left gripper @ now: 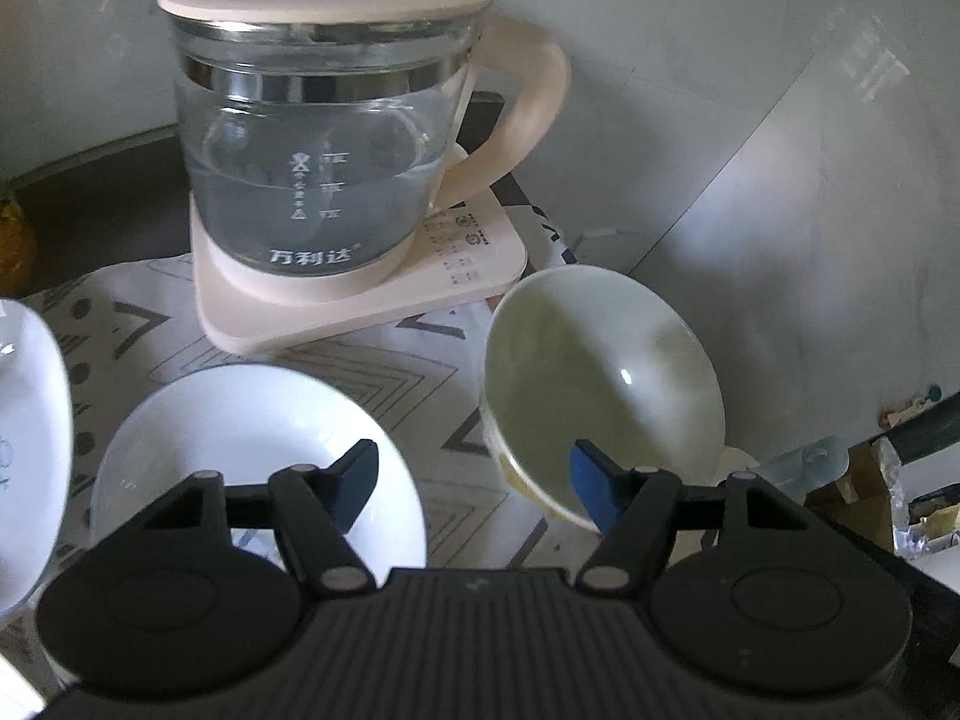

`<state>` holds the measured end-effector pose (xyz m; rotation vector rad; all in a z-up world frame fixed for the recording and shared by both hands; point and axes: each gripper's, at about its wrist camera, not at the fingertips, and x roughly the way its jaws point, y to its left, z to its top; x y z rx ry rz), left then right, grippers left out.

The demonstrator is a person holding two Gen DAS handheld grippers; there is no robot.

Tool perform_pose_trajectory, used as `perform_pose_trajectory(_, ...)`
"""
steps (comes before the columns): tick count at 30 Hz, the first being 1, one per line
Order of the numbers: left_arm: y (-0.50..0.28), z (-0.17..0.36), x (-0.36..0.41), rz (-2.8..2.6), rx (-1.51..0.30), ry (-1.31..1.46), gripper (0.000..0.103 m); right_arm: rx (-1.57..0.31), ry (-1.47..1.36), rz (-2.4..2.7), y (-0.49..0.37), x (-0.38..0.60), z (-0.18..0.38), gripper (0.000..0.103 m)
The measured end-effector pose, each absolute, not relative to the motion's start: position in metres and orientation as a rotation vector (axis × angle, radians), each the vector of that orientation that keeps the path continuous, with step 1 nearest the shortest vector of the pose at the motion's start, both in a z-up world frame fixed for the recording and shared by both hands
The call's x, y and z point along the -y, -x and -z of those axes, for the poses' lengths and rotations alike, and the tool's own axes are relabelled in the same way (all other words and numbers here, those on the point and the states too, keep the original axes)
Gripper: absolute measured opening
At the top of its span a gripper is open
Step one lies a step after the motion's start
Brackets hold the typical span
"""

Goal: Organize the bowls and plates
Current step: 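Move both grippers to the yellow-lined bowl and close on its rim, then lift the yellow-lined bowl with both grippers and carry it over the stacked bowls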

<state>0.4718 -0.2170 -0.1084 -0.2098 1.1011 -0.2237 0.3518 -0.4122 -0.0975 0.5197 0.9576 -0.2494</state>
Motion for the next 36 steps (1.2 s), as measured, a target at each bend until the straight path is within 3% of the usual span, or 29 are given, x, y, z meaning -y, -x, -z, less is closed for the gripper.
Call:
perform_pose_trajectory(3, -0.484, 0.117, 0.221, 0.229, -1.108, 0.207, 0.067, -0.965, -0.539, 0.261, -0.36, 0.413, 0.105, 0.058)
perform_pose_trajectory(11, -0.508, 0.141, 0.226, 0.229, -1.147, 0.227, 0.05, -1.002, -0.567, 0.282, -0.378, 0.412, 0.128, 0.051)
perform_pose_trajectory(14, -0.515, 0.151, 0.23, 0.23, -1.17, 0.235, 0.037, -1.018, -0.564, 0.287, -0.385, 0.41, 0.135, 0.047)
perform_pose_trajectory(16, -0.516, 0.159, 0.231, 0.233, -1.194, 0.251, 0.022, -1.029, -0.559, 0.291, -0.389, 0.409, 0.139, 0.042)
perform_pose_trajectory(19, -0.516, 0.166, 0.234, 0.257, -1.205, 0.274, 0.011, -1.042, -0.566, 0.274, -0.392, 0.407, 0.145, 0.027)
perform_pose_trajectory(20, -0.516, 0.167, 0.236, 0.253, -1.204, 0.266, 0.011, -1.038, -0.57, 0.26, -0.392, 0.406, 0.146, 0.022)
perform_pose_trajectory(36, -0.479, 0.123, 0.241, 0.243, -1.133, 0.278, 0.01, -0.965, -0.517, 0.239, -0.368, 0.404, 0.105, 0.02)
